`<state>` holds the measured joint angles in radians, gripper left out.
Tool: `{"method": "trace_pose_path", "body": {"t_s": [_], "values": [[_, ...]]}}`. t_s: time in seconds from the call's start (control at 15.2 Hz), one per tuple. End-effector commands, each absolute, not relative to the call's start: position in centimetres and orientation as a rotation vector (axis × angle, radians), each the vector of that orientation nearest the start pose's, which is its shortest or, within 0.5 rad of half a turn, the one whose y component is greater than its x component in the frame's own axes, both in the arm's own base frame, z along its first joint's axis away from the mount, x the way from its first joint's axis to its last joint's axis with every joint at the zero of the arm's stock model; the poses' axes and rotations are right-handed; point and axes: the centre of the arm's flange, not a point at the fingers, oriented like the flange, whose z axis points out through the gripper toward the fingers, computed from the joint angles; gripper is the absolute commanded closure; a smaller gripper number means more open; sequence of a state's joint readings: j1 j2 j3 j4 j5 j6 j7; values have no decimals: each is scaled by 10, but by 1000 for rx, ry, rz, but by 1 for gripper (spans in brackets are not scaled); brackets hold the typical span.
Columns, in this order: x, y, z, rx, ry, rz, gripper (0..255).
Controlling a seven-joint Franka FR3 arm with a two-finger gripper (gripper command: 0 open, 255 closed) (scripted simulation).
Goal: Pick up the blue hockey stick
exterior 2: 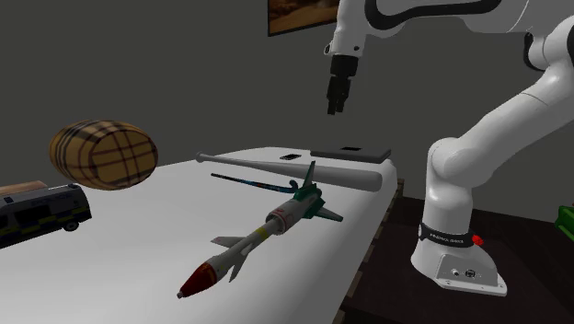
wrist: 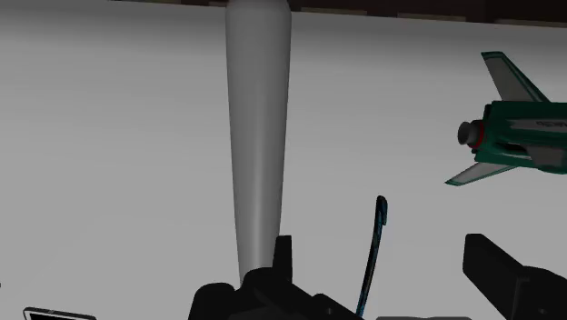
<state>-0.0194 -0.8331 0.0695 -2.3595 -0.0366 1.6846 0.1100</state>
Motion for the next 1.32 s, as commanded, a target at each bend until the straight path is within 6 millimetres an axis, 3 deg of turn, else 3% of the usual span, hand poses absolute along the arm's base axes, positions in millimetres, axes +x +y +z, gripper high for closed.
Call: {"method": "trace_pose_path", "body": {"t_s": [0.0,1.25], "values": [[305,19,614,-3205,124,-261,0],[523,29,462,-3156,271,-41,0]]}}
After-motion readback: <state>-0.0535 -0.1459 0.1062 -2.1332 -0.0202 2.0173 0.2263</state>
